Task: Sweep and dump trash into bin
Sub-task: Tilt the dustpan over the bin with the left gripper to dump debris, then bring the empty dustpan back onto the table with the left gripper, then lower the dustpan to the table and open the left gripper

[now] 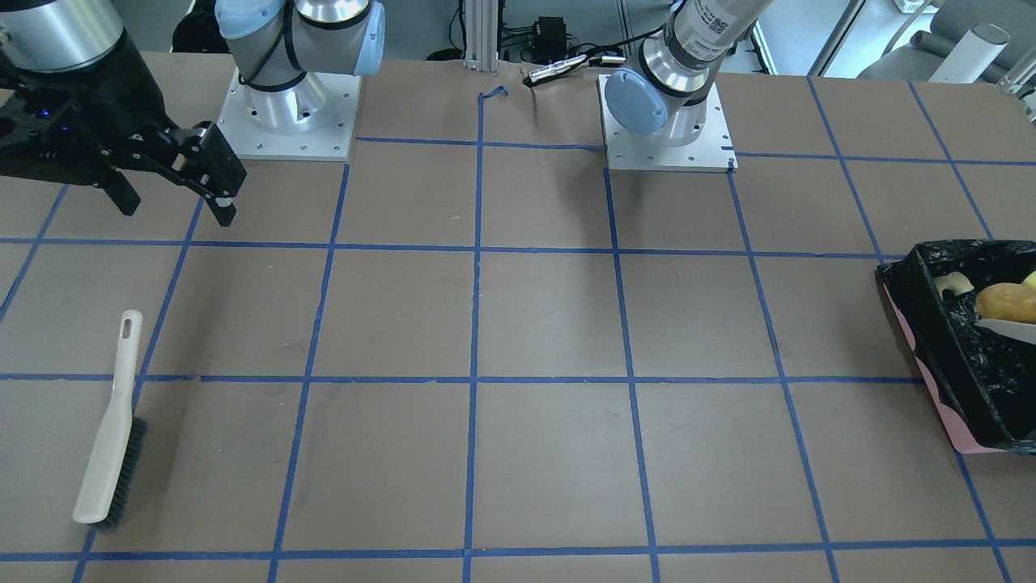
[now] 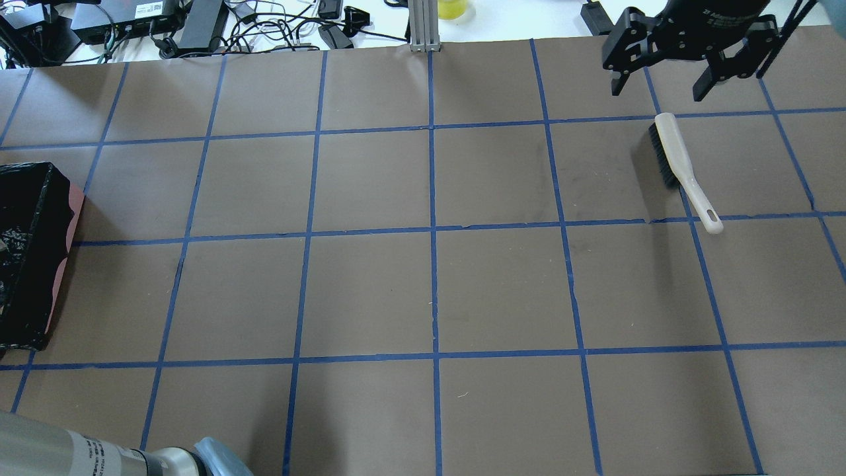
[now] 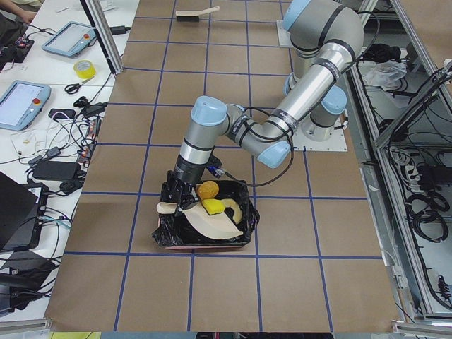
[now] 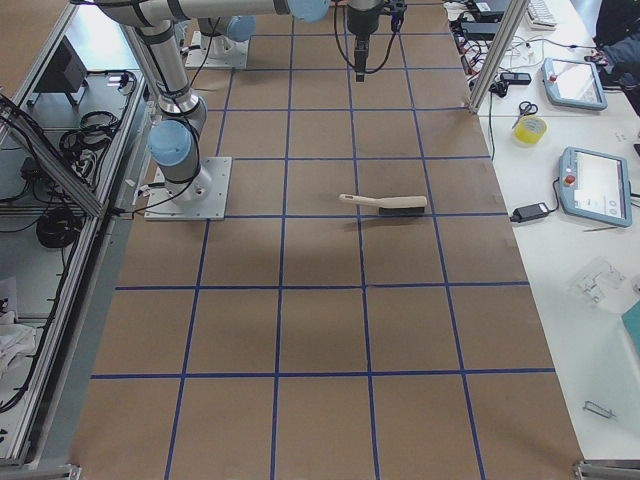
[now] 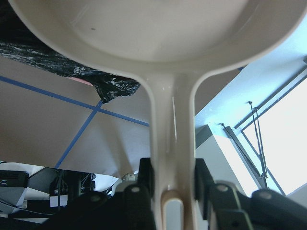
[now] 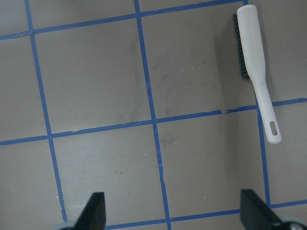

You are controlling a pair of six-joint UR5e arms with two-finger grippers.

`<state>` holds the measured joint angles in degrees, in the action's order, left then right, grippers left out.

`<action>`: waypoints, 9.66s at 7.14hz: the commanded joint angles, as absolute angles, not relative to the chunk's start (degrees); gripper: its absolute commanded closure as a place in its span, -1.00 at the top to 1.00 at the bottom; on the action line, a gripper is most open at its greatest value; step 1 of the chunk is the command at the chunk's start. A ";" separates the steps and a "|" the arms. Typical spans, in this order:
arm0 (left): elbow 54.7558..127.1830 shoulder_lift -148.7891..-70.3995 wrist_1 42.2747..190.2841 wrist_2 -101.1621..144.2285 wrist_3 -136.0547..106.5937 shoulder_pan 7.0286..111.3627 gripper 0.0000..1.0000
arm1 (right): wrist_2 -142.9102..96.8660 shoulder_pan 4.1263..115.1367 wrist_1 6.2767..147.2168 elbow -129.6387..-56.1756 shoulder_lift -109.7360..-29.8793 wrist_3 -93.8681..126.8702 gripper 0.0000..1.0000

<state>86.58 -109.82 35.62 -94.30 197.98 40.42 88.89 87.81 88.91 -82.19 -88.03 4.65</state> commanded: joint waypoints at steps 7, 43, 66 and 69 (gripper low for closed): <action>93.70 -104.86 21.90 -94.13 199.86 40.08 -1.00 | 88.85 91.05 88.68 -85.43 -89.39 -0.93 1.00; 71.73 -119.50 82.28 -91.72 113.20 74.32 -1.00 | 89.12 90.97 89.65 -85.69 -88.95 -0.53 1.00; 75.58 -126.47 75.50 -91.49 104.61 78.66 -0.05 | 89.12 90.97 89.65 -85.69 -88.95 -0.62 1.00; 74.80 -124.55 76.37 -91.41 95.92 79.01 0.10 | 89.12 90.97 89.65 -85.69 -88.95 -0.62 1.00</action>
<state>75.28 -125.71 75.74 -91.44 99.12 78.85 89.12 90.96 89.65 -85.69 -88.95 -0.62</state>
